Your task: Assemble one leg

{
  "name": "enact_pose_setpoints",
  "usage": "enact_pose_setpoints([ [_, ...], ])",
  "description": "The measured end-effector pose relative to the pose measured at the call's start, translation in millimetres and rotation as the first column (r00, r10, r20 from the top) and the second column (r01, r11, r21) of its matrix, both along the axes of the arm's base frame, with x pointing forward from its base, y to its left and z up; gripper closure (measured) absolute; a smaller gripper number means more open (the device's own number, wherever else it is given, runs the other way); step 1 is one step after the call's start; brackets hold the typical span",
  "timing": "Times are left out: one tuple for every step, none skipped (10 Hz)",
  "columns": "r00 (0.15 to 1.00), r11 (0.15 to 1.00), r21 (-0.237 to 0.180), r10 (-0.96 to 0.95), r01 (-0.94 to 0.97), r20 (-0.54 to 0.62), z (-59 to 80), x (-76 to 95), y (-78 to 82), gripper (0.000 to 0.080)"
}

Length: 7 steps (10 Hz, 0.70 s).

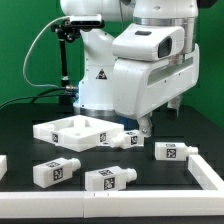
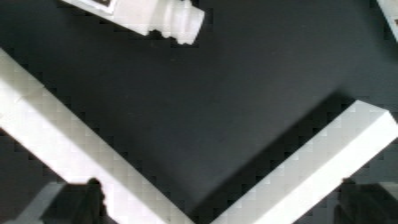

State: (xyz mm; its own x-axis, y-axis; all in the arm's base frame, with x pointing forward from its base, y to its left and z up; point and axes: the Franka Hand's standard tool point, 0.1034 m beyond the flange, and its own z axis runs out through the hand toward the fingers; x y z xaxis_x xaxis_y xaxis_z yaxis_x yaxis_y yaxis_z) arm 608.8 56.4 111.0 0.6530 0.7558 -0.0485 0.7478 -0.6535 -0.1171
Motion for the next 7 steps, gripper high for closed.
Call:
enact_pose_setpoints([
  [1.000,1.000,0.000,0.000,0.000,0.000,0.0,0.6,0.0,0.0150],
  [1.000,1.000,0.000,0.000,0.000,0.001,0.0,0.7,0.0,0.0150],
  [1.000,1.000,0.000,0.000,0.000,0.001,-0.1,0.7,-0.2,0.0150],
  [1.000,1.000,-0.001,0.001,-0.001,0.001,-0.3,0.6,-0.3,0.0150],
  [1.000,1.000,-0.001,0.001,-0.001,0.001,-0.5,0.5,-0.4,0.0150],
  [1.000,1.000,-0.004,0.000,0.000,0.001,-0.6,-0.7,-2.9,0.0150],
  [1.000,1.000,-0.013,-0.007,0.007,0.004,0.5,-10.0,-15.4,0.0150],
])
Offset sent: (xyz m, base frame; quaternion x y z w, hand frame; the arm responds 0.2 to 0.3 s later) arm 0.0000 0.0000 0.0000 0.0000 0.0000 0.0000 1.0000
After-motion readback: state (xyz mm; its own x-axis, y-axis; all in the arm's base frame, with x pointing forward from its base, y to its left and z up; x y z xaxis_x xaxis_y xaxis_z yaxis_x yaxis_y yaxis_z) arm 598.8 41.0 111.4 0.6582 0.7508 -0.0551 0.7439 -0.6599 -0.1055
